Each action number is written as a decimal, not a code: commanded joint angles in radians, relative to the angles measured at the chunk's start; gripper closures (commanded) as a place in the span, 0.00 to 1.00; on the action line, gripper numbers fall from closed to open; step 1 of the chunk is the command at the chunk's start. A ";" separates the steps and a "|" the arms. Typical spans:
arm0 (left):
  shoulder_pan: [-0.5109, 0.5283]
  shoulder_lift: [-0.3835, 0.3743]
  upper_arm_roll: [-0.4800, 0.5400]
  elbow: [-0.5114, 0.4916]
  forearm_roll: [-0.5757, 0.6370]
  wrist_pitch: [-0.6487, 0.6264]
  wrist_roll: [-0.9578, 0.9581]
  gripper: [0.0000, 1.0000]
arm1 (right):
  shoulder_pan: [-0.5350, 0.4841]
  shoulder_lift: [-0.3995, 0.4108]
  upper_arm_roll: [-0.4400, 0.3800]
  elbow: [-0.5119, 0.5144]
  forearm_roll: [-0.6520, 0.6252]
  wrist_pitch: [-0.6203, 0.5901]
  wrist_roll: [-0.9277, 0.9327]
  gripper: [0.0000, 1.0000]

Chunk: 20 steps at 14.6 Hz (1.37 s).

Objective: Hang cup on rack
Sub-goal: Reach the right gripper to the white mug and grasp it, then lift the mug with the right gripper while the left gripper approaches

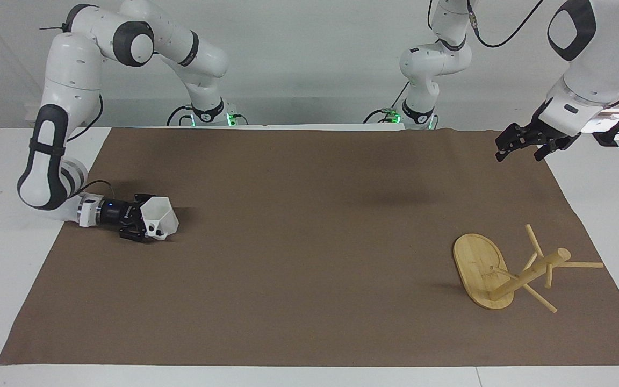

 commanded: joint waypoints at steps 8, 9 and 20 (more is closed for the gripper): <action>0.016 -0.023 -0.011 -0.020 0.011 -0.010 0.002 0.00 | 0.053 -0.027 -0.001 -0.059 0.050 0.006 -0.026 0.07; 0.016 -0.022 -0.011 -0.020 0.011 -0.010 0.002 0.00 | 0.055 -0.029 -0.001 -0.054 0.048 0.006 -0.024 0.32; 0.014 -0.034 -0.011 -0.022 0.011 -0.075 -0.006 0.00 | 0.453 -0.225 -0.001 -0.051 0.300 0.241 0.401 0.83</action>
